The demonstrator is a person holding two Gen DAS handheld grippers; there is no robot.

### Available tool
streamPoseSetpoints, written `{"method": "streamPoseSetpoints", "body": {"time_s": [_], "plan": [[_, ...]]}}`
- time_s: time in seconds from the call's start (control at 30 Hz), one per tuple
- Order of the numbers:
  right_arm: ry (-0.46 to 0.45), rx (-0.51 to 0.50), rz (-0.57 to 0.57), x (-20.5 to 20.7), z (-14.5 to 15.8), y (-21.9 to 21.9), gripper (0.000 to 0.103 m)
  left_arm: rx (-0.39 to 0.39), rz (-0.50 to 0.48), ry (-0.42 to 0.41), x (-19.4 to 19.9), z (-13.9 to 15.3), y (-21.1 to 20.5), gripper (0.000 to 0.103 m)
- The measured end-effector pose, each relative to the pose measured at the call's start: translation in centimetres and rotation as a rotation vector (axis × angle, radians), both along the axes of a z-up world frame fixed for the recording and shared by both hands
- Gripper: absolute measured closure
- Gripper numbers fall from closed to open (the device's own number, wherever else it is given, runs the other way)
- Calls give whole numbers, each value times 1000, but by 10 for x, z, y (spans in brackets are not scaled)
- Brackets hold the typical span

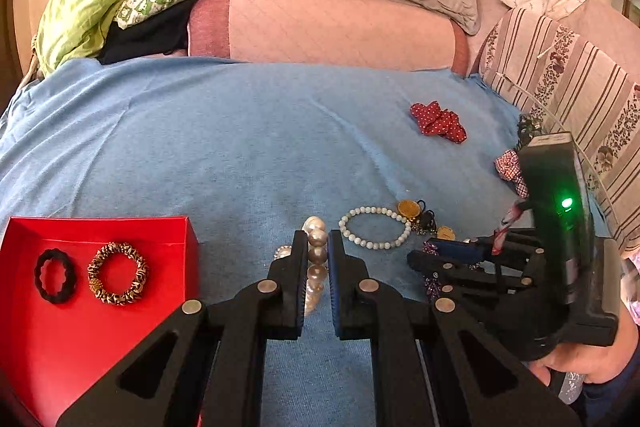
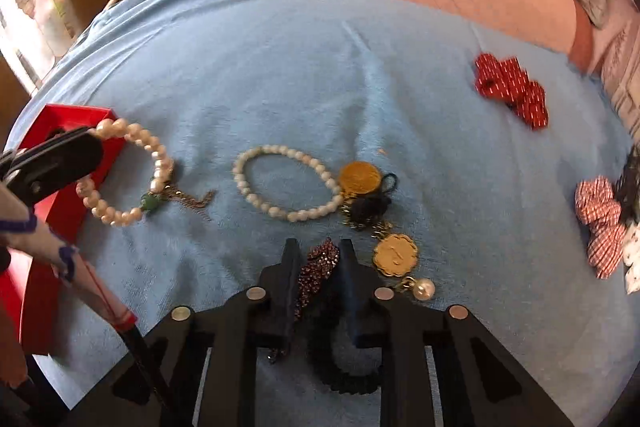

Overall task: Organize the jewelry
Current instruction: 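Carry both pieces over the red box and open both tools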

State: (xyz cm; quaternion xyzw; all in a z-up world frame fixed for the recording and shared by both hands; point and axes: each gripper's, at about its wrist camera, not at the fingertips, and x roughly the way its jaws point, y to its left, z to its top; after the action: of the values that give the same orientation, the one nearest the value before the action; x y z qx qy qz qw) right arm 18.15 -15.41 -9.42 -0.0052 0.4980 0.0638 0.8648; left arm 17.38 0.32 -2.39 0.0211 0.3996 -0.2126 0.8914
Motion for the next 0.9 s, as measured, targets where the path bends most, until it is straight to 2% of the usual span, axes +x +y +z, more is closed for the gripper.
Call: {"method": "streamPoseSetpoints", "body": {"time_s": [0.13, 0.23, 0.33, 0.7, 0.9], "plan": [[-81, 75, -8, -8, 20, -8, 85, -8, 8, -9, -2, 3, 3, 94], [-164, 183, -17, -17, 38, -20, 85, -10, 13, -14, -3, 5, 5, 94], [-228, 231, -8, -23, 52, -21, 85, -16, 16, -23, -5, 8, 6, 94], [-249, 252, 31, -25, 58, 0, 85, -36, 48, -51, -9, 19, 23, 94], [-262, 263, 45, -27, 62, 12, 84, -63, 90, -73, -12, 31, 49, 94]]}}
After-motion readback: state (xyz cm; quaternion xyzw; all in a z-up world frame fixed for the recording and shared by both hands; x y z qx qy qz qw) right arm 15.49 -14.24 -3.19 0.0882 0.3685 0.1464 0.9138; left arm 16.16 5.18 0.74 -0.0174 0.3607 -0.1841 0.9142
